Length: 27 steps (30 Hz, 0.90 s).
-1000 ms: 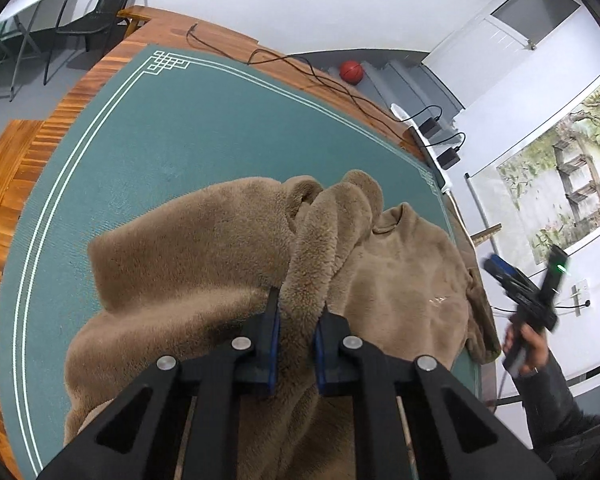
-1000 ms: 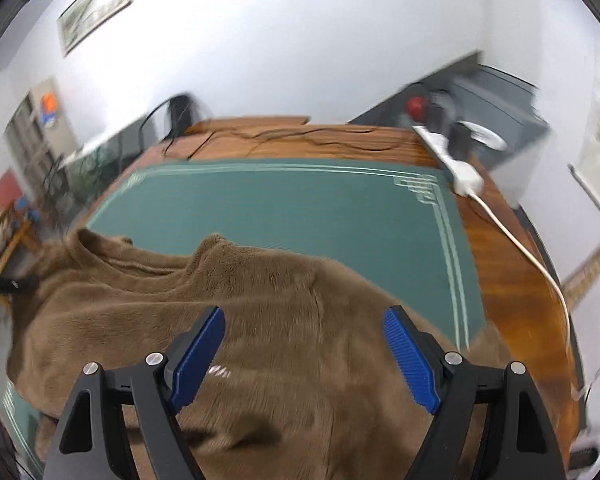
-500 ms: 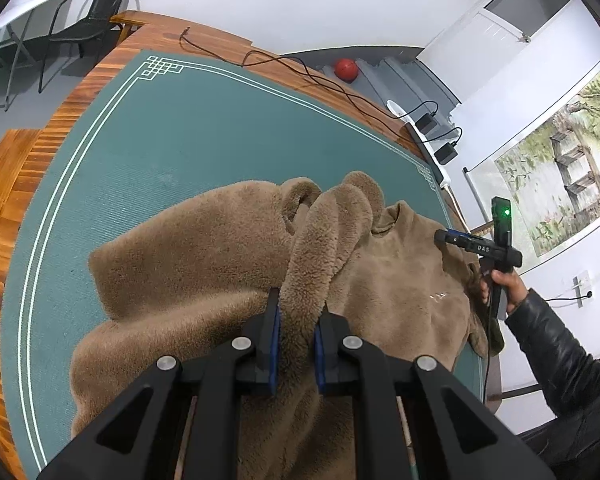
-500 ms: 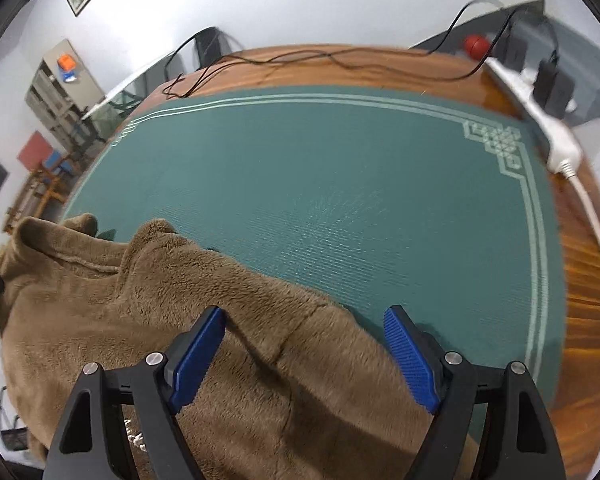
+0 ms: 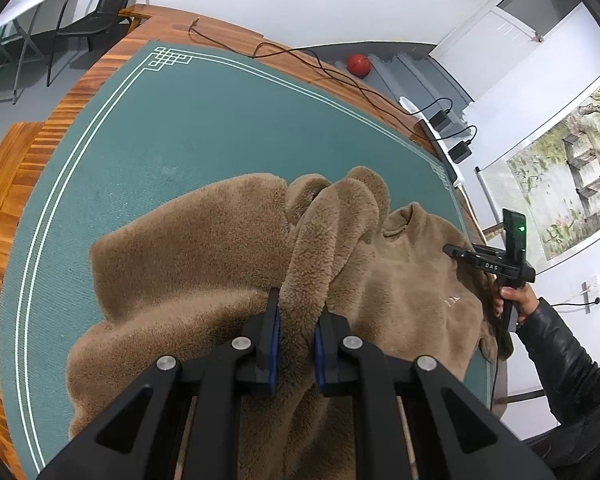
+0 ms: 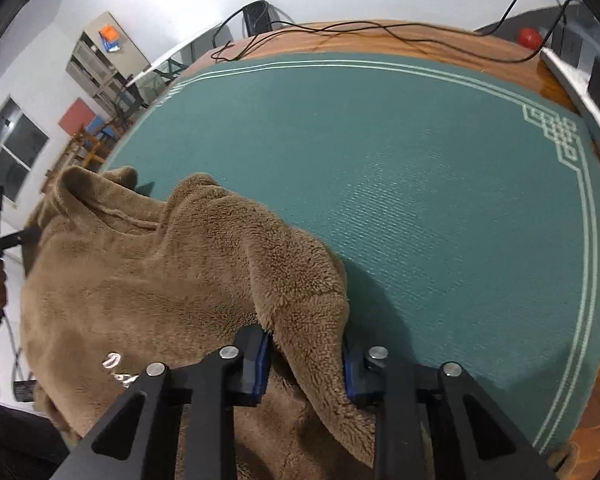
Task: Fold clothes
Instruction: 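Grasp the fleece hem with the right gripper while the left gripper holds its fold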
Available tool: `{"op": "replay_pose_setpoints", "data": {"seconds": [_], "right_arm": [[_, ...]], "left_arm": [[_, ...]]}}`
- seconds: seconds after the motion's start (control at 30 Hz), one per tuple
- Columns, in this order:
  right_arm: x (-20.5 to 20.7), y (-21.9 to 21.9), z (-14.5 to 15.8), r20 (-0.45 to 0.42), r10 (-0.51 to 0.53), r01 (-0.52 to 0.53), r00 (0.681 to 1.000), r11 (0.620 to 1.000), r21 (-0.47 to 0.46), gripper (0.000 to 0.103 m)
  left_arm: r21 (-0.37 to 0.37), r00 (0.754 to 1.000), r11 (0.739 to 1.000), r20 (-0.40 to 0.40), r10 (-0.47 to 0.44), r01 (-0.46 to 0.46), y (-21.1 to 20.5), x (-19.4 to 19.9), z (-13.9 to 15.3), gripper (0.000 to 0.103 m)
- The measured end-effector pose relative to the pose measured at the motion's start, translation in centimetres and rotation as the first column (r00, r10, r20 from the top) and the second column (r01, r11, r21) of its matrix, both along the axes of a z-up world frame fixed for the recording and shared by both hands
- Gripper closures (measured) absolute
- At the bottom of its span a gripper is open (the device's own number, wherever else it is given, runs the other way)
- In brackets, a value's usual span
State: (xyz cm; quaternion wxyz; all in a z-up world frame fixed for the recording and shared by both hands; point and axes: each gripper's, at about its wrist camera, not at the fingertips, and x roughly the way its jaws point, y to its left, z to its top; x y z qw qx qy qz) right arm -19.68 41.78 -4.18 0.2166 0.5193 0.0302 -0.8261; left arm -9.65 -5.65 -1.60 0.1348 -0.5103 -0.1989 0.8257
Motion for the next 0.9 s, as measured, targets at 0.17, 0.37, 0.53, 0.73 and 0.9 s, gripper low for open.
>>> {"op": "replay_pose_setpoints", "data": {"seconds": [0.17,0.37,0.53,0.73,0.9], "right_arm": [[1.7,-1.0,0.9,-0.091,-0.028,0.035,0.995,0.996,0.082,0.085],[7.5,-1.4,5.8,-0.298,-0.100,0.140,0.949,0.983,0.116,0.085],[13.1,-1.5,10.7,-0.481,-0.160,0.241,0.862,0.964,0.111,0.085],[20.0,-1.4,16.0,-0.651,-0.205,0.340,0.731,0.936,0.088,0.085],[23.7,-0.7,15.0,-0.601,-0.212,0.350,0.771,0.929,0.122,0.085]], "left_arm": [[-0.024,1.000,1.000,-0.007,0.009,-0.009,0.5,0.1,-0.1,0.088],[-0.064,0.999,0.998,-0.035,-0.002,0.000,1.9,1.1,0.4,0.088],[-0.061,0.997,0.998,-0.068,-0.038,0.034,3.3,3.5,1.2,0.088],[-0.138,0.987,0.983,-0.090,-0.131,0.118,6.5,8.1,1.8,0.088],[-0.179,0.977,0.968,-0.092,-0.192,0.173,8.4,11.0,1.8,0.088]]}}
